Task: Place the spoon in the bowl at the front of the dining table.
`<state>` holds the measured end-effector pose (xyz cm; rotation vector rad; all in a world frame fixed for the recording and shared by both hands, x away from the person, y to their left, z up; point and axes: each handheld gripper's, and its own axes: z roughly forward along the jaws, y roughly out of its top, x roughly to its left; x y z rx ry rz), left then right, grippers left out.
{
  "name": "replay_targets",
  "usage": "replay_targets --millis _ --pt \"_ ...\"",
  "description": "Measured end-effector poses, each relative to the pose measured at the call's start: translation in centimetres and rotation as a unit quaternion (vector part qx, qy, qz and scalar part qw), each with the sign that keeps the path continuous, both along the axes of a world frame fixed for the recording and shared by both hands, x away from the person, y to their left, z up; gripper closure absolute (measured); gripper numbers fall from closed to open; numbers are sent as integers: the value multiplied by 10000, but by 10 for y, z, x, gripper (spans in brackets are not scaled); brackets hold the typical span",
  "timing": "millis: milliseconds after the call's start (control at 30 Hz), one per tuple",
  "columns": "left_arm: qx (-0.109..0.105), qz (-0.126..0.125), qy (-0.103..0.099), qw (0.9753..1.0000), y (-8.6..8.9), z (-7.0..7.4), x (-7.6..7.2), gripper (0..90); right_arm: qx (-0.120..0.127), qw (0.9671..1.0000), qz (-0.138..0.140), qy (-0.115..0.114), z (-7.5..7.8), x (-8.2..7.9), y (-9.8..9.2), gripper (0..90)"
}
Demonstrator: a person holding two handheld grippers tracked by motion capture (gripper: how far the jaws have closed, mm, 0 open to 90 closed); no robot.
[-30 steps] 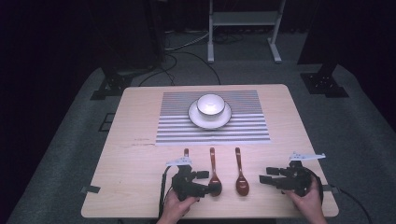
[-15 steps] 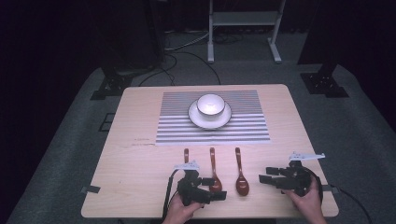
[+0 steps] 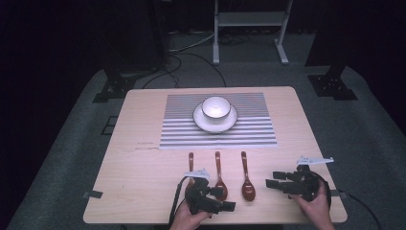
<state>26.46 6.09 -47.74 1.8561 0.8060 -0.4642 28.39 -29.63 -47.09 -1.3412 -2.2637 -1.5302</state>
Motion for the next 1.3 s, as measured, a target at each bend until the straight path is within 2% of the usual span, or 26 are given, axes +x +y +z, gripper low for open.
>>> replay_targets --millis 100,233,333,567,767,933,1300 --pt "51 -28 42 10000 -1 -1 0 54 3 10000 -8 1 0 0 0 290" --pt "274 -87 111 9995 -4 -4 0 55 2 10000 -10 -3 1 0 0 290" --pt "245 -85 185 9995 -3 -6 1 55 12 10000 -4 -24 1 0 0 290" --pt "221 -49 199 9995 -3 -6 1 55 -11 10000 6 -20 2 1 1 290" --pt "199 -35 235 9995 -3 -6 1 56 -14 9999 149 -5 10 7 6 290" --pt "207 -26 228 9995 -3 -6 1 56 -129 9995 301 -26 18 16 14 290" --pt "178 10 252 9995 -3 -6 1 56 -388 9965 727 156 37 44 44 284"
